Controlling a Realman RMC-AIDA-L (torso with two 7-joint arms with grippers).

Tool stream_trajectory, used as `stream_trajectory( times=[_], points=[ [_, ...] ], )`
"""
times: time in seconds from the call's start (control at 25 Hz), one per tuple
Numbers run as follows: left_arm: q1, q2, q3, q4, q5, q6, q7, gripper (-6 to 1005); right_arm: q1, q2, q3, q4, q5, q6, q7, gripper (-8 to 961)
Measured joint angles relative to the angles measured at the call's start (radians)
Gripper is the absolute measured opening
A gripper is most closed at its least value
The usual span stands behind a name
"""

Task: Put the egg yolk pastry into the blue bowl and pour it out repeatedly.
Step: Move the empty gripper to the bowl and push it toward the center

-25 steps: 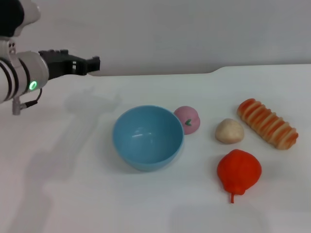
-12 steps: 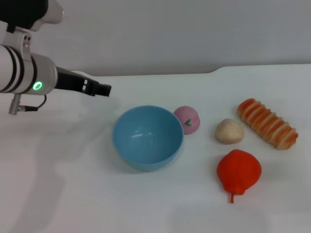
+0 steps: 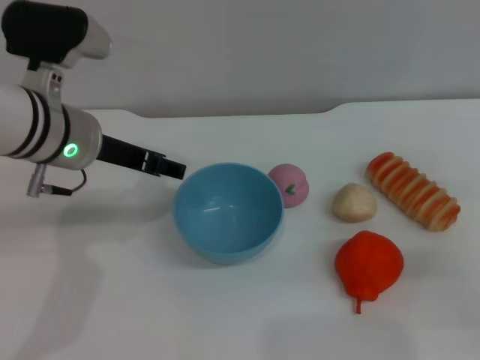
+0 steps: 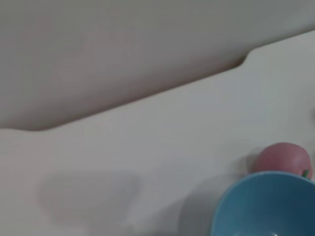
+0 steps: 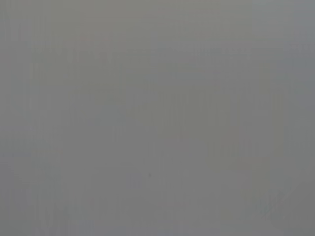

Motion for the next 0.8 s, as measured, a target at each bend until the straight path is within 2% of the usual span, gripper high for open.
stream_trajectory(
  times=[0.8],
  points=[
    [-0.047,-0.002,0.026,0.194,-0.077,0.096,0.010,807,-0.008,0.000,0.002,0.003,0.000,0.000,0.000,508]
  ],
)
